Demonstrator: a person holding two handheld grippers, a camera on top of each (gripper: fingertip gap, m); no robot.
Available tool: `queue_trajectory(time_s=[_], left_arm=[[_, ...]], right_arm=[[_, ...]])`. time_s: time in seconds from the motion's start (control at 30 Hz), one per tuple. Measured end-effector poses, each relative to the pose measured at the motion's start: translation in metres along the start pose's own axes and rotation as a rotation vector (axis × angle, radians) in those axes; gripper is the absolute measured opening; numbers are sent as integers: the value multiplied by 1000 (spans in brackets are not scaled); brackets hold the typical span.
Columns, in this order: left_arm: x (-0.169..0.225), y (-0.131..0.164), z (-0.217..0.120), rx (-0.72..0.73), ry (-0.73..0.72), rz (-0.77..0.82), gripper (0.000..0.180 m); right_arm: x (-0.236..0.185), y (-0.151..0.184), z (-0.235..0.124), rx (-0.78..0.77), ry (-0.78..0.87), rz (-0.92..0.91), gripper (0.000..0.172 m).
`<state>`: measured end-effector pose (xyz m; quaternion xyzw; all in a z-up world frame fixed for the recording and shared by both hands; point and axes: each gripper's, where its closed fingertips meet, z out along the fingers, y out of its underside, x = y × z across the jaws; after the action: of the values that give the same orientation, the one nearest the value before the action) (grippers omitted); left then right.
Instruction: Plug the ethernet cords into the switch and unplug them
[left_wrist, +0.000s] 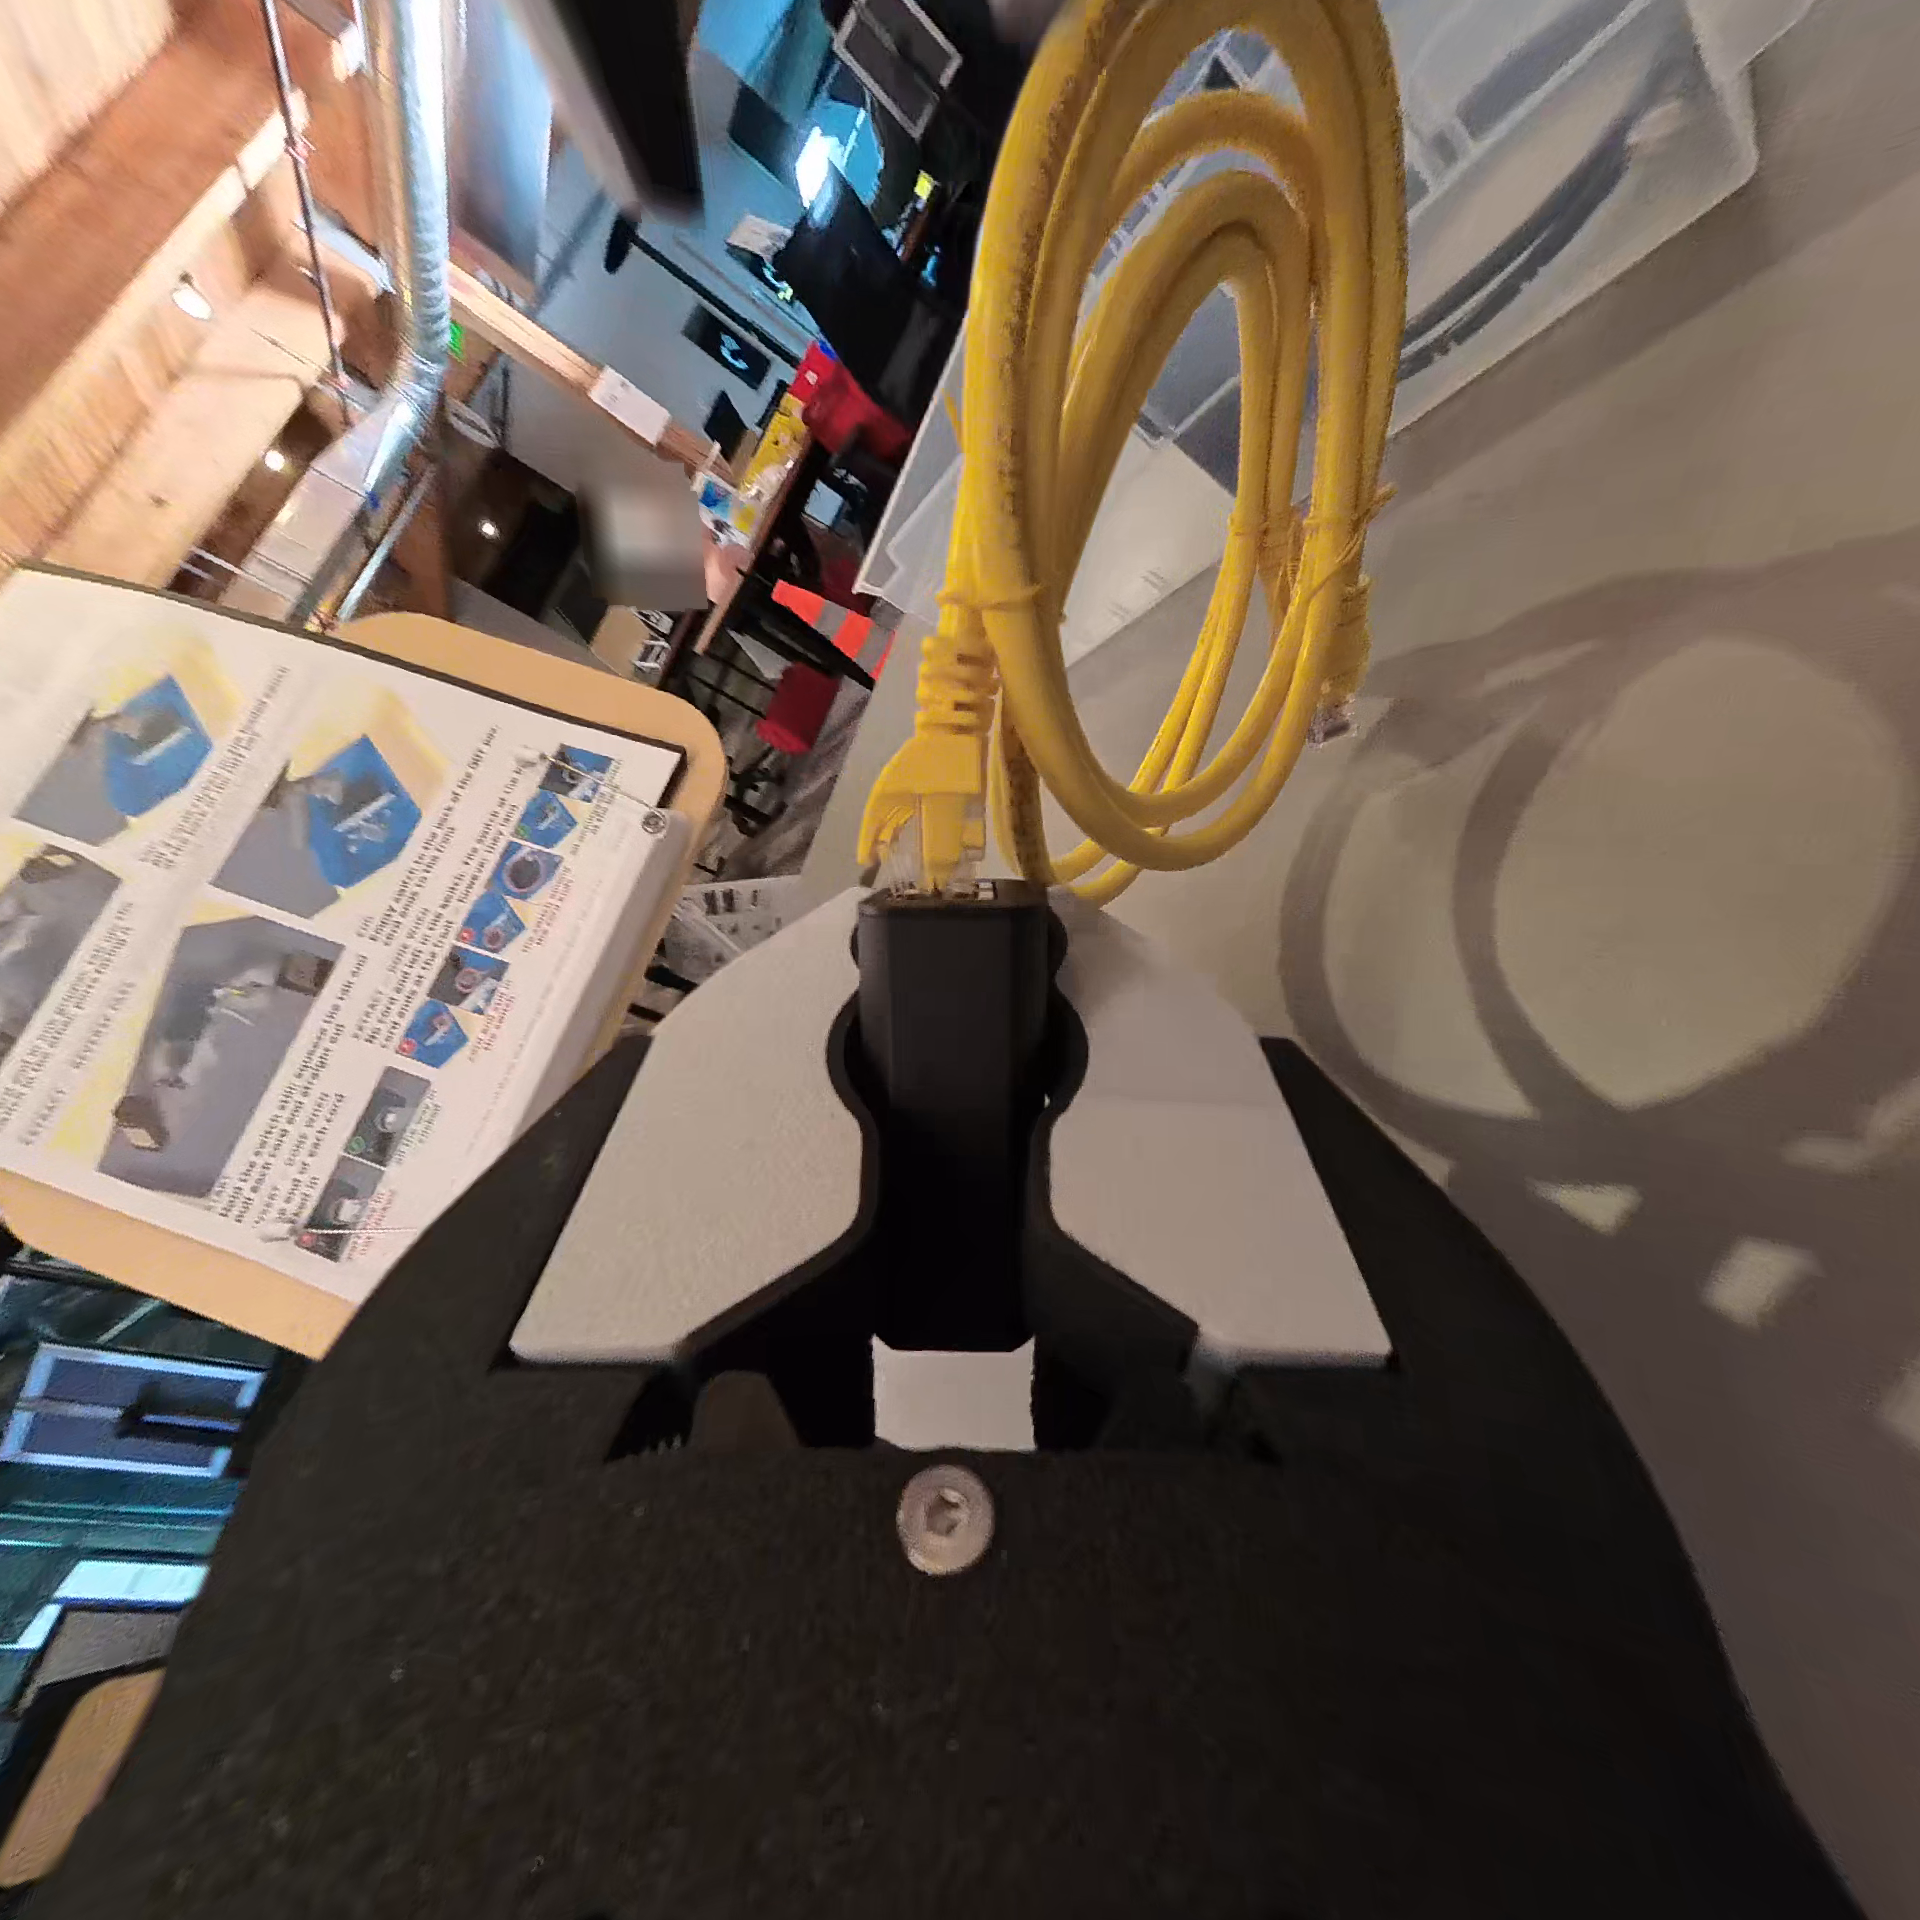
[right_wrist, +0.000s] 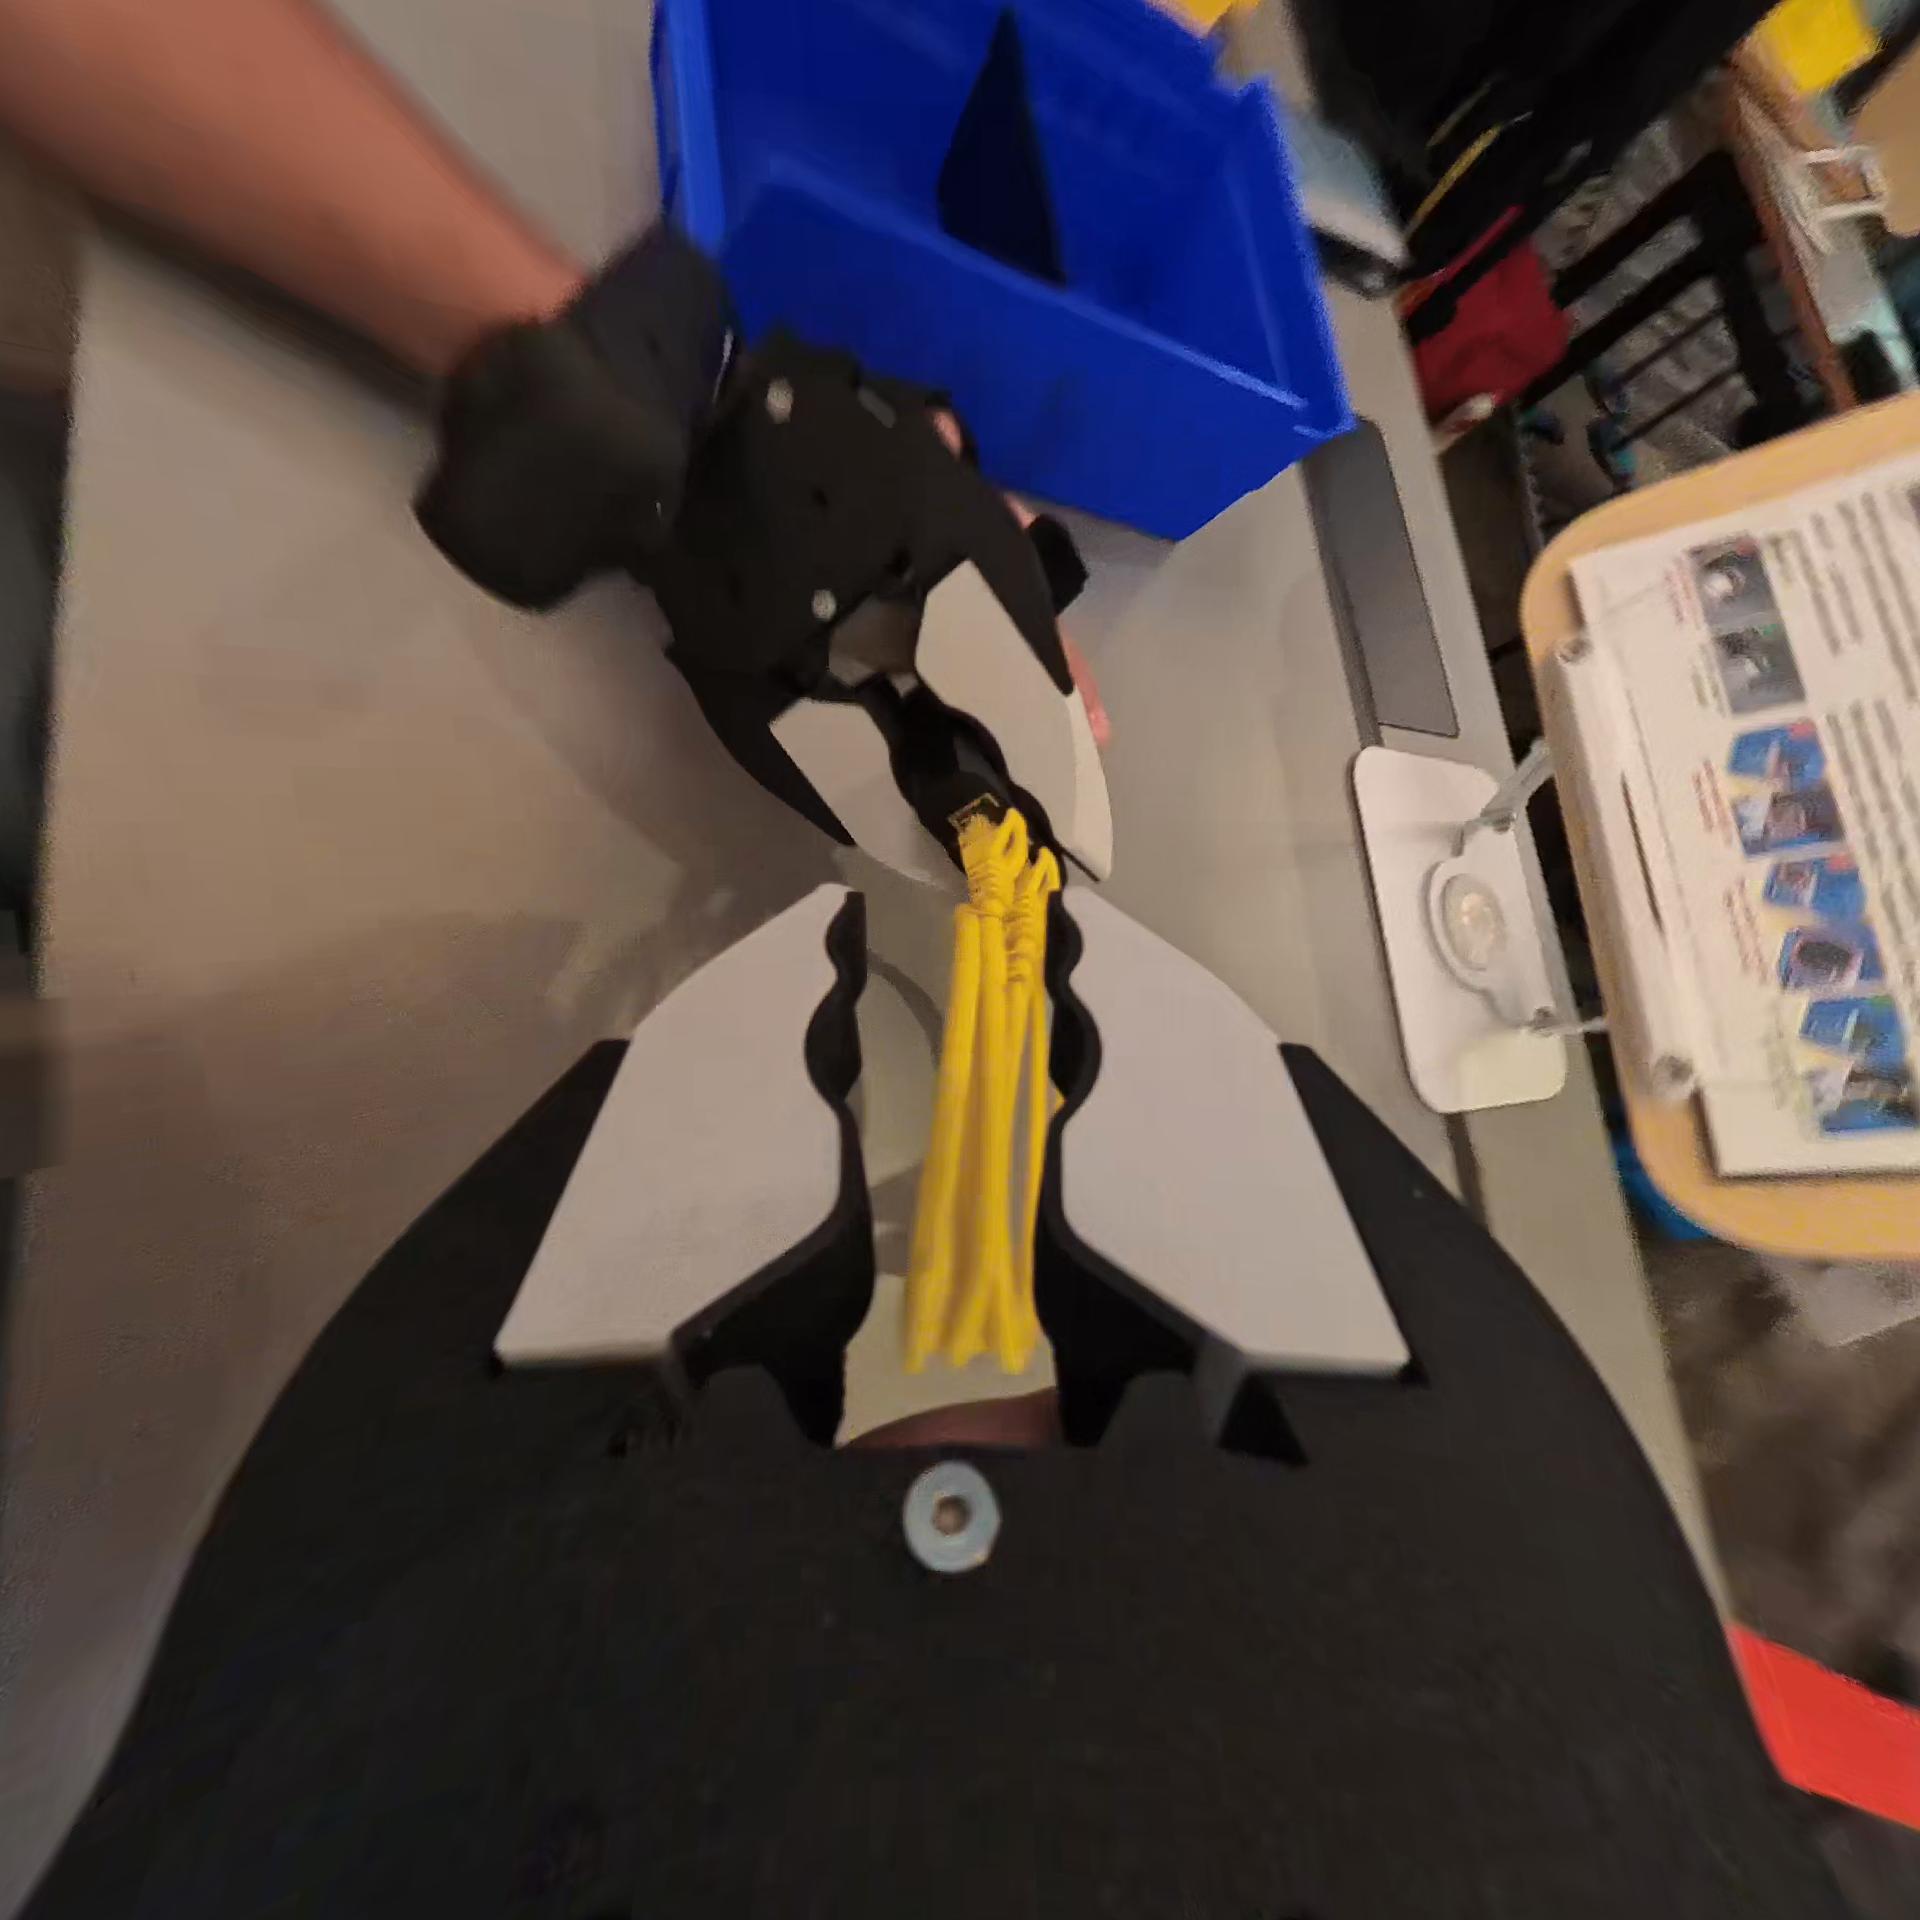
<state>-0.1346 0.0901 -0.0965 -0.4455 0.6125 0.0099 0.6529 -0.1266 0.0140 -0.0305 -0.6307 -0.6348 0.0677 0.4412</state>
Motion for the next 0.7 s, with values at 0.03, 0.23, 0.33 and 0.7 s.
queue_trajectory(time_s=[0.03, 0.23, 0.33, 0.7], left_arm=[[1, -1, -1, -3, 11, -15, 26], [5, -2, -1, -25, 24, -37, 26], [6, 1, 0, -52, 34, -63, 26], [12, 3, 3, -94, 60, -89, 26]], right_arm=[[2, 3, 9, -50, -28, -72, 29], [4, 22, 49, -228, -154, -224, 29], [8, 27, 57, -264, -110, -287, 25], [8, 27, 65, -240, -53, -408, 15]])
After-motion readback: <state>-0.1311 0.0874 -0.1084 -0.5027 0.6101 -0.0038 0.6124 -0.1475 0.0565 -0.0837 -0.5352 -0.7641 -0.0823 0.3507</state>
